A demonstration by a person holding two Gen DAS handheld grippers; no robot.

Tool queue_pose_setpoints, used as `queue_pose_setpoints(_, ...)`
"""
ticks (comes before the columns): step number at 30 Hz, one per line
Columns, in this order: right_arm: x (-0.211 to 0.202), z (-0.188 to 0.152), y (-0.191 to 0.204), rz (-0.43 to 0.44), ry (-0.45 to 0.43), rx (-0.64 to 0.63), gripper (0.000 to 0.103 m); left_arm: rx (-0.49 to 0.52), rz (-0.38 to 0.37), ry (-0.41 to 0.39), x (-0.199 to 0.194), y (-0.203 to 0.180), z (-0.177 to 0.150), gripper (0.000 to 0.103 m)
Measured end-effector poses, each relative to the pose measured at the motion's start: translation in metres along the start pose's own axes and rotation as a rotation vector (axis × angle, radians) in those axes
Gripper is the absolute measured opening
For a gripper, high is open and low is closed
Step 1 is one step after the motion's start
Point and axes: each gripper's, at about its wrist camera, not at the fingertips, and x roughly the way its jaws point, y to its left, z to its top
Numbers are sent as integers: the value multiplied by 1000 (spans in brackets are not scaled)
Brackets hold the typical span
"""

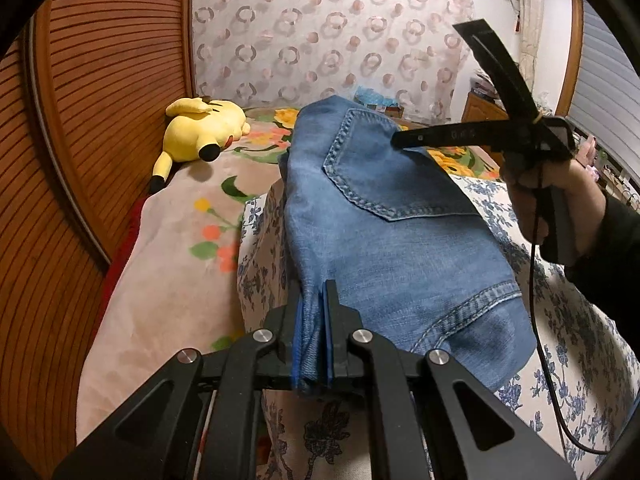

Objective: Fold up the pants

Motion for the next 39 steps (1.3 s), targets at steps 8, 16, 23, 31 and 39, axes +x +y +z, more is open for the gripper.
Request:
queue_pose_setpoints(8, -28, -6, 1, 4, -23, 21, 23, -4, 30, -5, -6, -3, 1, 9)
queue_pose_setpoints(16, -85, -42, 16, 25, -63, 15, 23, -2, 63, -34, -31, -12, 0, 10)
queue_pose_setpoints(23, -138, -73, 24, 30, -108, 16, 23, 17, 57, -76, -62, -27, -4, 34)
queue_pose_setpoints(31, -180, -103, 37, 9, -142, 9, 23, 46, 25, -110, -94, -45, -12, 80)
queue_pose_setpoints(39, -213, -128, 48, -12, -166, 23, 31, 43, 23, -162, -120, -55, -18, 89)
